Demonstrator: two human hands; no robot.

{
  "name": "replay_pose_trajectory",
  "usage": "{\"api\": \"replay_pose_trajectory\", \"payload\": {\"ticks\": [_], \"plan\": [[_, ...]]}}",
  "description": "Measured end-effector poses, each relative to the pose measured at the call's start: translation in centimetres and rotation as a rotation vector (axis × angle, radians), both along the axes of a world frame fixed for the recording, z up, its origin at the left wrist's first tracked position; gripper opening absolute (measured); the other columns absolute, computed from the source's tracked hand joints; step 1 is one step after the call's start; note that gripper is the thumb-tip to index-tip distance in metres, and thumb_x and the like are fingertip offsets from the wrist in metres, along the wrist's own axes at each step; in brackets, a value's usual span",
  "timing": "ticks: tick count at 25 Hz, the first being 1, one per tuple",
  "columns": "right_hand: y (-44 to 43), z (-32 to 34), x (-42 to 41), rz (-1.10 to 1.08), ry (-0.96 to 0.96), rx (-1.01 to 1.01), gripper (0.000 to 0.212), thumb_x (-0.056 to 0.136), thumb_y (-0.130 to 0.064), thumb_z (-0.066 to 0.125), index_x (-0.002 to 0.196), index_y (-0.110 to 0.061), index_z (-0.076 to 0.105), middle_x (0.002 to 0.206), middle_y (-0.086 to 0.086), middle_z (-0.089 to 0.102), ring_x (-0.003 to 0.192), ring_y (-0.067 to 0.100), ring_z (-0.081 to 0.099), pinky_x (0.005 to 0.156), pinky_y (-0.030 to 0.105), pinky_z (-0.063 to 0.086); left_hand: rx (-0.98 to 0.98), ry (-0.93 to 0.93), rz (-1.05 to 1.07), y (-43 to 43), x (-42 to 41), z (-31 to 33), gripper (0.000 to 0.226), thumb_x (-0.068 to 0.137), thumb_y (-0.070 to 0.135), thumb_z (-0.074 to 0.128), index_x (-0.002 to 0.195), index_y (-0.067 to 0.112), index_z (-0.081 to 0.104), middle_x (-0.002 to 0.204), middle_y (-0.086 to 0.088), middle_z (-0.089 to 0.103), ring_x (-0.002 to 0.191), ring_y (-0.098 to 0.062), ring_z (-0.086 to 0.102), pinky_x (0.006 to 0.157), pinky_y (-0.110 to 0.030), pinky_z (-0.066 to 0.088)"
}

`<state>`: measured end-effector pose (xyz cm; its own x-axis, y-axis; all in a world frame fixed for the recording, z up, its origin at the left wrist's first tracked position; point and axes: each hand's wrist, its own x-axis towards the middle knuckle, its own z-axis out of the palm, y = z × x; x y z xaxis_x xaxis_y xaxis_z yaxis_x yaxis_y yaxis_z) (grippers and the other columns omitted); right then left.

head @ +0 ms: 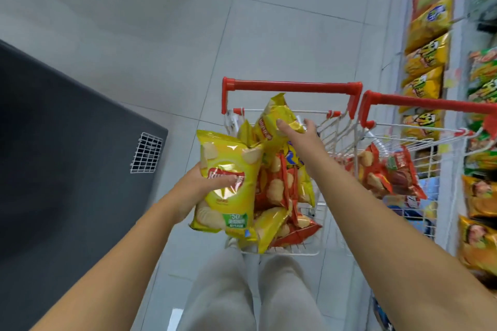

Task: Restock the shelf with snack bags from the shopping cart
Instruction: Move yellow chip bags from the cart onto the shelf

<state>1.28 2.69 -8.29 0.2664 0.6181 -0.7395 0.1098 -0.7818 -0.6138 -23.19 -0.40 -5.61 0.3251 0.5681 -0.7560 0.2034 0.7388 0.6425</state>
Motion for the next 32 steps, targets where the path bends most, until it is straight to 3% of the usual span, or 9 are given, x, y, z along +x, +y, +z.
{"api": "replay_pose_trajectory", "payload": {"ticks": [2,4,8,13,19,26,28,30,32], "plan": [[1.5,-2.7,-2.1,-0.099,-0.041,0.025,0.102,0.075,-0.049,0.076,0.150,-0.023,0.012,0.150,0.006,0.031,0.130,0.028,0.040,0.095,0.037,0.037,-0.040,-0.008,0.085,-0.4,-2.0,-0.8,0.092,0.043,0.049,0.093,0.123,0.016,0.060,0.111,-0.011,0.073,0.099,-0.031,0.071,0.083,-0.045,0.059],[1.8,-4.5,-2.4,-0.237,-0.090,0.048,0.089,0.077,-0.039,0.078,0.145,-0.018,0.025,0.140,0.009,0.044,0.120,0.027,0.049,0.088,0.034,0.042,-0.064,-0.027,0.160,-0.5,-3.1,-1.3,0.104,0.036,0.058,0.093,0.125,0.016,0.059,0.113,-0.012,0.073,0.100,-0.031,0.071,0.079,-0.042,0.060],[0.2,-4.6,0.6,-0.298,-0.050,0.140,0.047,0.076,-0.029,0.080,0.115,-0.013,0.060,0.107,0.004,0.069,0.098,0.024,0.067,0.084,0.040,0.056,-0.118,-0.102,0.306,-0.3,-3.7,-1.7,0.105,0.031,0.059,0.093,0.122,0.018,0.061,0.111,-0.012,0.073,0.096,-0.029,0.073,0.071,-0.039,0.060],[-2.5,0.7,5.8,-0.299,0.143,0.298,0.032,0.077,-0.022,0.078,0.106,-0.020,0.065,0.105,0.004,0.072,0.099,0.023,0.069,0.086,0.038,0.055,-0.169,-0.251,0.329,1.2,-2.4,-0.6,0.095,0.025,0.055,0.095,0.109,0.018,0.068,0.104,-0.011,0.075,0.088,-0.027,0.074,0.068,-0.039,0.061],[-3.6,2.5,4.8,-0.135,0.276,0.175,0.053,0.074,-0.030,0.078,0.120,-0.013,0.057,0.114,0.015,0.068,0.098,0.030,0.069,0.088,0.047,0.056,-0.184,-0.322,0.153,2.9,1.1,1.5,0.093,0.024,0.053,0.096,0.105,0.015,0.070,0.100,-0.013,0.075,0.084,-0.027,0.074,0.068,-0.039,0.061],[-3.5,3.2,0.2,0.038,0.494,0.048,0.043,0.086,-0.026,0.068,0.120,-0.003,0.057,0.115,0.016,0.069,0.102,0.029,0.069,0.089,0.040,0.056,-0.250,-0.356,0.356,2.0,-2.8,0.2,0.095,0.034,0.059,0.093,0.115,0.017,0.070,0.118,-0.019,0.069,0.099,-0.036,0.069,0.079,-0.049,0.059],[-3.6,2.8,-1.9,0.117,0.443,-0.005,0.040,0.090,-0.039,0.062,0.117,-0.009,0.059,0.109,0.011,0.072,0.098,0.024,0.071,0.091,0.040,0.054,-0.251,-0.326,0.414,1.1,-4.4,-0.2,0.082,0.043,0.056,0.091,0.112,0.016,0.071,0.112,-0.019,0.071,0.093,-0.036,0.071,0.073,-0.048,0.060],[-3.4,2.0,-3.6,0.070,0.350,-0.012,0.045,0.095,-0.054,0.046,0.113,-0.017,0.063,0.106,0.009,0.073,0.097,0.021,0.070,0.090,0.039,0.052,-0.228,-0.308,0.517,0.2,-5.9,-0.3,0.047,0.069,0.051,0.074,0.101,0.017,0.076,0.100,-0.016,0.074,0.082,-0.032,0.074,0.065,-0.045,0.061],[-3.2,0.7,-4.6,-0.017,0.143,0.019,0.032,0.099,-0.041,0.044,0.123,-0.027,0.058,0.129,0.010,0.061,0.107,0.022,0.062,0.086,0.035,0.049,-0.212,-0.287,0.627,-0.7,-7.6,-0.5,0.039,0.087,0.048,0.052,0.086,0.021,0.081,0.095,-0.012,0.076,0.077,-0.030,0.075,0.061,-0.045,0.061]]}}
